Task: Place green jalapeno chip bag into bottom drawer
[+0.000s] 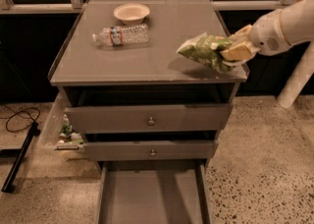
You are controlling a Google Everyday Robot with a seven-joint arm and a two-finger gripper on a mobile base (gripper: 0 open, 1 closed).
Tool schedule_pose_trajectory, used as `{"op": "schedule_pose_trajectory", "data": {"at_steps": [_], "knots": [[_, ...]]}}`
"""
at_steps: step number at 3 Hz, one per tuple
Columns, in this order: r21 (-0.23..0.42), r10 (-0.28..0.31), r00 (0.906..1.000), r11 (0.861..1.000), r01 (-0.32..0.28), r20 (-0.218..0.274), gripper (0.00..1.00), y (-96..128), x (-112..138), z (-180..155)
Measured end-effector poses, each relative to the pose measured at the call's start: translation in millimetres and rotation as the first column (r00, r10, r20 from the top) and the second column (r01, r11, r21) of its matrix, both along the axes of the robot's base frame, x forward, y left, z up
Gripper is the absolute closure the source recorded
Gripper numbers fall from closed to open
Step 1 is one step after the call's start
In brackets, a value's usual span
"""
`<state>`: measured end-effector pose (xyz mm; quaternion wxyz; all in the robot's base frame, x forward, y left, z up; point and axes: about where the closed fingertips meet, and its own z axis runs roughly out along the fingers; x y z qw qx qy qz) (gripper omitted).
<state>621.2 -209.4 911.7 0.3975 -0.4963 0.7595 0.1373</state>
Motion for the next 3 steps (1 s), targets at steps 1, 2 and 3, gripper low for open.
{"op": "schedule_pose_trajectory", "data": {"at_steps": [1, 2, 3], "knots": [[-0.009, -0.017, 0.9997, 1.000, 0.017, -0.017, 1.00, -18.2, -39.7, -4.0], [-0.025, -0.037, 0.9986, 0.999, 0.037, -0.038, 1.00, -33.6, -80.5, -11.0], [-0.054, -0.017, 0.9969, 0.998, 0.013, -0.077, 1.00, -26.8, -134.0, -26.7]]}}
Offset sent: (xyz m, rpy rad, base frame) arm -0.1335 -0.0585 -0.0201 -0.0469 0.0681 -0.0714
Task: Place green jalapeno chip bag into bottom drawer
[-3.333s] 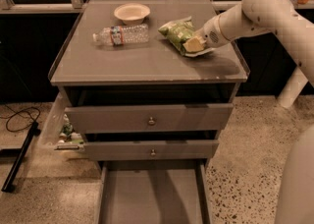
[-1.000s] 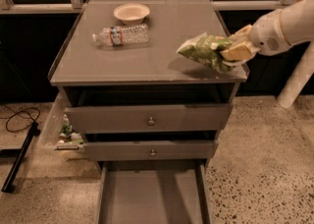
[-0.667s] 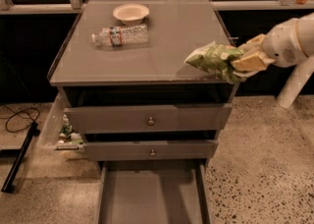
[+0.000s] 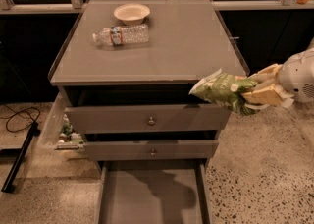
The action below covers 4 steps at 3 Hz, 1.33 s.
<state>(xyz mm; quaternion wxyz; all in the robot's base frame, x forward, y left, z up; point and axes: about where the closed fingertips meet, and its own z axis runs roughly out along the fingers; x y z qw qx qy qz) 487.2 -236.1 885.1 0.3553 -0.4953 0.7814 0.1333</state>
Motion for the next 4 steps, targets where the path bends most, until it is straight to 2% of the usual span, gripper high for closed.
{"op": "schedule_pose_trajectory", "data": {"at_steps": [1, 2, 3, 4], "knots": [[0.000, 0.000, 1.0000, 1.000, 0.000, 0.000, 1.00, 0.0, 0.0, 0.0], [0.001, -0.010, 0.9997, 1.000, 0.010, -0.025, 1.00, 9.8, -4.9, -22.1], [0.025, -0.028, 0.9971, 0.999, 0.030, -0.071, 1.00, 29.8, -16.6, -68.0], [0.035, -0.034, 0.9956, 0.999, 0.038, -0.088, 1.00, 45.2, -28.4, -111.9]]}}
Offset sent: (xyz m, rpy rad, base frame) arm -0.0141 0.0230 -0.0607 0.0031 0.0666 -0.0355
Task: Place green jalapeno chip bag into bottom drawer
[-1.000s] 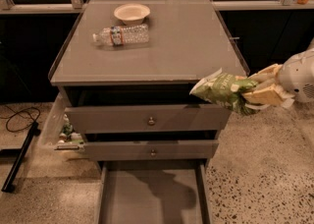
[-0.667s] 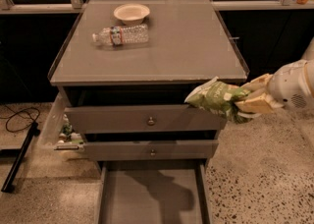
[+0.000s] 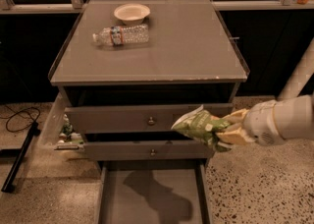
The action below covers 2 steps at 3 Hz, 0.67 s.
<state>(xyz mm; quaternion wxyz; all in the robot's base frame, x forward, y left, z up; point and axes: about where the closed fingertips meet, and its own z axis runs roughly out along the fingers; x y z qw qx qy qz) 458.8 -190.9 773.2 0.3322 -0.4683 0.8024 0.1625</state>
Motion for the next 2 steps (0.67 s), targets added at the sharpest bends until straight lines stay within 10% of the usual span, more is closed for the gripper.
{"op": "schedule_pose_trajectory", "data": {"at_steps": [2], "knots": [[0.001, 0.006, 0.9997, 1.000, -0.006, -0.025, 1.00, 5.5, 6.0, -94.1]]}}
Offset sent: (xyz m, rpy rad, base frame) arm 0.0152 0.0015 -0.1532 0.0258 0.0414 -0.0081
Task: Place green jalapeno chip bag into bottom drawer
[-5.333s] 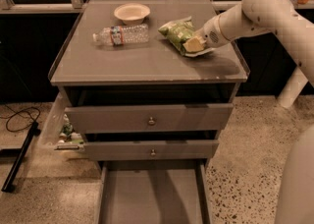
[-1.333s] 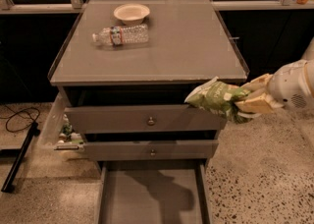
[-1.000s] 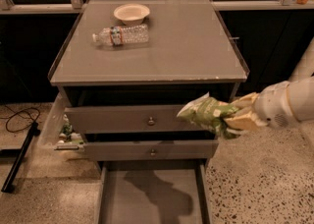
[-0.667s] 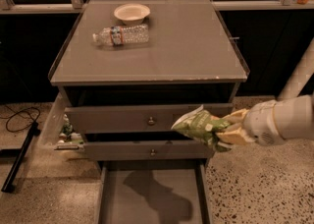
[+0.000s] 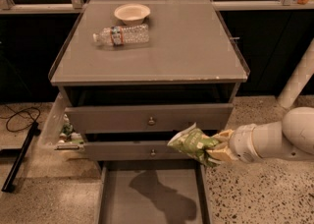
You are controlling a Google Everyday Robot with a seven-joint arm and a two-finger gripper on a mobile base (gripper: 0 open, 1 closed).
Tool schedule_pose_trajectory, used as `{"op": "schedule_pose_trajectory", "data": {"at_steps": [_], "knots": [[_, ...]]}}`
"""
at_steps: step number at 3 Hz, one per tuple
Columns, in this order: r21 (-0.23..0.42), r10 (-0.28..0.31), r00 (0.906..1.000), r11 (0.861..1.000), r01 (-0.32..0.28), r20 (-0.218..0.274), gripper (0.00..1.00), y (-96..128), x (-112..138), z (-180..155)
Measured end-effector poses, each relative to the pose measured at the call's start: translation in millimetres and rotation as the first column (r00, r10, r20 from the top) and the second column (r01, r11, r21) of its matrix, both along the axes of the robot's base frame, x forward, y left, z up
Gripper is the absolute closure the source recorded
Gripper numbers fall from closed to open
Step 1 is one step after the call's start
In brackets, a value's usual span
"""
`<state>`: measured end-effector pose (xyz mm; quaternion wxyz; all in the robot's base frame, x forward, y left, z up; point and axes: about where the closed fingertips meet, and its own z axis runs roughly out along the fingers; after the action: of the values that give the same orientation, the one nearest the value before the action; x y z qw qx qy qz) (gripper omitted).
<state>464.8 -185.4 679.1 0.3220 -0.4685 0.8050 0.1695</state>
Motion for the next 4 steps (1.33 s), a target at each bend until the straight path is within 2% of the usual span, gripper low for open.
{"op": "schedule_pose_trajectory", "data": {"at_steps": [1, 2, 3, 4], "knots": [[0.010, -0.015, 0.9980, 1.000, 0.016, -0.061, 1.00, -1.1, 4.5, -44.5], [0.010, -0.015, 0.9980, 1.000, 0.016, -0.061, 1.00, -1.0, 4.5, -44.7], [-0.011, -0.015, 0.9963, 1.000, 0.015, -0.085, 1.00, 13.3, 6.8, -72.1], [-0.018, -0.009, 0.9923, 1.000, 0.007, -0.124, 1.00, 36.4, 16.3, -126.6]]}}
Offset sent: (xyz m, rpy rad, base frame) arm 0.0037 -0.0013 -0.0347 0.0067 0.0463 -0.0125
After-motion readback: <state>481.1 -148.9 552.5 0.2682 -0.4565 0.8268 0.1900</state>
